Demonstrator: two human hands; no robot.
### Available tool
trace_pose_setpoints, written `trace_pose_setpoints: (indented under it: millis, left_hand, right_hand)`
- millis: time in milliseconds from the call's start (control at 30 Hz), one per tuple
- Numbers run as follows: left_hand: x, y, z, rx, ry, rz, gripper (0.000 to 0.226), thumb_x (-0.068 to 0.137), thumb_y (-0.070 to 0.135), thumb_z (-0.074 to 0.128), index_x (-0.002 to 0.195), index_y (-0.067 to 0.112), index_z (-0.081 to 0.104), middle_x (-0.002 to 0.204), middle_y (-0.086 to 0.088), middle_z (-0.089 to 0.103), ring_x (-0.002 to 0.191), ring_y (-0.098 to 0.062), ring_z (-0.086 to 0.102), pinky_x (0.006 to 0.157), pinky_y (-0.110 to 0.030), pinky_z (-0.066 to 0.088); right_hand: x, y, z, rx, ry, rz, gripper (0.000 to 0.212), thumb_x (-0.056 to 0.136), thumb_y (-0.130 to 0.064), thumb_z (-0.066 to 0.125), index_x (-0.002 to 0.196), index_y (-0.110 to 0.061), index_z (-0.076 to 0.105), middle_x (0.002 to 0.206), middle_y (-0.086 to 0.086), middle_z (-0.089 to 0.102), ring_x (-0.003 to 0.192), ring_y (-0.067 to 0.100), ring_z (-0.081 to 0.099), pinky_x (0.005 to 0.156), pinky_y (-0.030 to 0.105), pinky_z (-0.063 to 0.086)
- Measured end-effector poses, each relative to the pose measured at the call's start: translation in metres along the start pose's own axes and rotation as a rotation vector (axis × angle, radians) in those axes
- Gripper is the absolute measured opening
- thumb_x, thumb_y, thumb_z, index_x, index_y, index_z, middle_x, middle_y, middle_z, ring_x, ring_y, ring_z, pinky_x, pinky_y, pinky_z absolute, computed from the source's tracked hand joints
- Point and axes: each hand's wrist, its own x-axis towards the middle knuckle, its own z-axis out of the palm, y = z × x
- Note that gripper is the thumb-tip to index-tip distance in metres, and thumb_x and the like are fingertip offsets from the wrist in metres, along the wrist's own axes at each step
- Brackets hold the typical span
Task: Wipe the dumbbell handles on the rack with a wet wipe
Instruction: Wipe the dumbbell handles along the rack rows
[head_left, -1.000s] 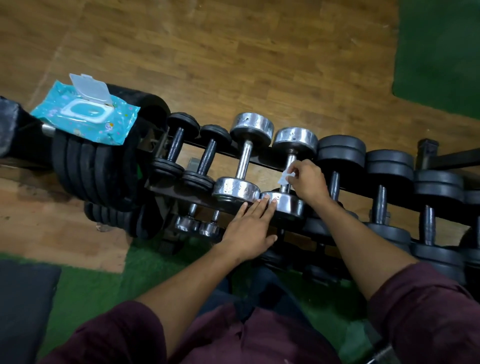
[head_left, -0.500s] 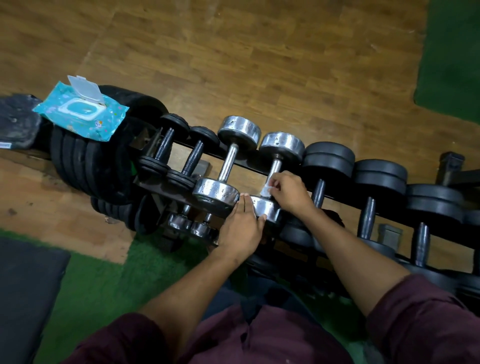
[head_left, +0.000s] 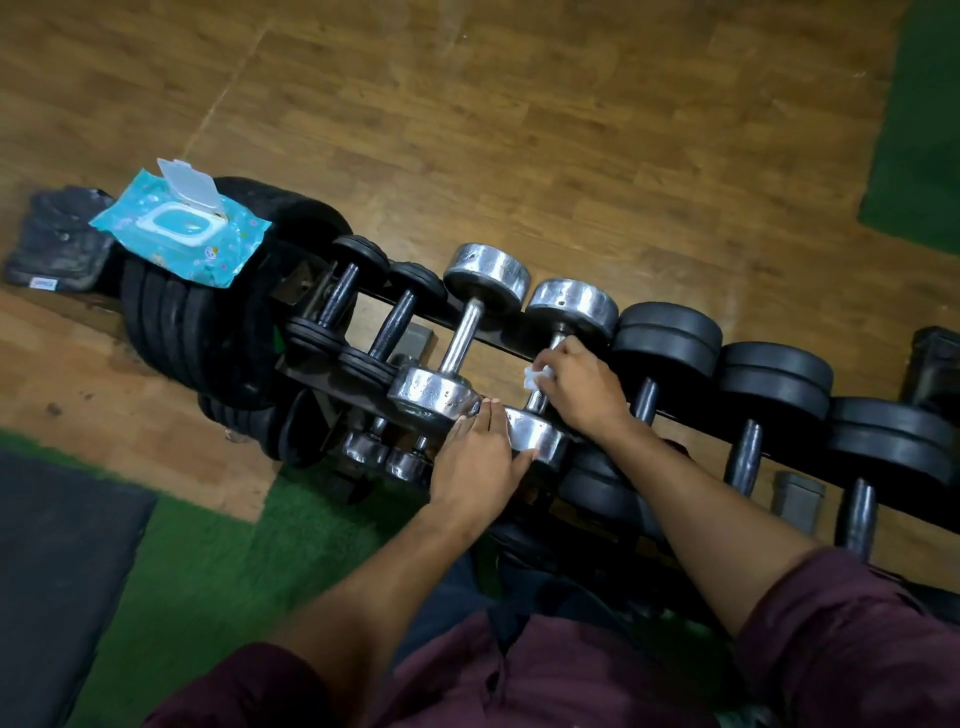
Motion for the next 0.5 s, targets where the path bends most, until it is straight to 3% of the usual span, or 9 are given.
trace_pose_setpoints:
  millis: [133, 333, 433, 500]
  left_hand:
    - [-0.005, -0.003, 0.001, -0.051, 0.012, -0.002, 0.086, 0.101, 0.060, 0.046, 0.161, 0.005, 0.020, 0.166, -0.013, 0.028, 0.151, -0.026, 0.030, 0.122, -0.033, 0.022]
    - [-0.006, -0.008, -0.001, -0.071, 0.032, 0.026, 0.079, 0.102, 0.060, 0.044, 0.160, 0.010, 0.026, 0.166, -0.006, 0.028, 0.152, -0.019, 0.028, 0.120, -0.030, 0.027]
    - [-0.009, -0.009, -0.001, -0.115, 0.043, 0.021, 0.074, 0.103, 0.056, 0.046, 0.161, 0.014, 0.026, 0.168, 0.000, 0.024, 0.151, -0.016, 0.030, 0.113, -0.030, 0.038]
    - [-0.009, -0.007, 0.001, -0.160, 0.045, 0.006, 0.073, 0.102, 0.054, 0.050, 0.160, 0.016, 0.028, 0.168, 0.002, 0.023, 0.150, -0.016, 0.032, 0.110, -0.032, 0.041]
  right_hand:
    - [0.002, 0.001, 0.004, -0.027, -0.144, -0.104, 0.019, 0.095, -0.035, 0.059, 0.110, -0.029, 0.069, 0.113, -0.003, 0.050, 0.101, 0.023, 0.061, 0.084, 0.039, 0.053]
    - [0.018, 0.008, -0.004, -0.052, 0.078, -0.033, 0.023, 0.098, -0.022, 0.053, 0.116, -0.018, 0.066, 0.115, 0.007, 0.049, 0.094, 0.035, 0.062, 0.077, 0.041, 0.054]
    - [0.016, 0.005, -0.002, -0.159, 0.088, -0.084, 0.023, 0.097, -0.018, 0.055, 0.117, -0.017, 0.066, 0.116, 0.007, 0.050, 0.102, 0.032, 0.058, 0.073, 0.040, 0.055]
    - [0.011, 0.005, 0.001, -0.167, 0.046, -0.150, 0.023, 0.098, -0.026, 0.054, 0.116, -0.020, 0.068, 0.115, 0.004, 0.051, 0.108, 0.029, 0.055, 0.076, 0.041, 0.055]
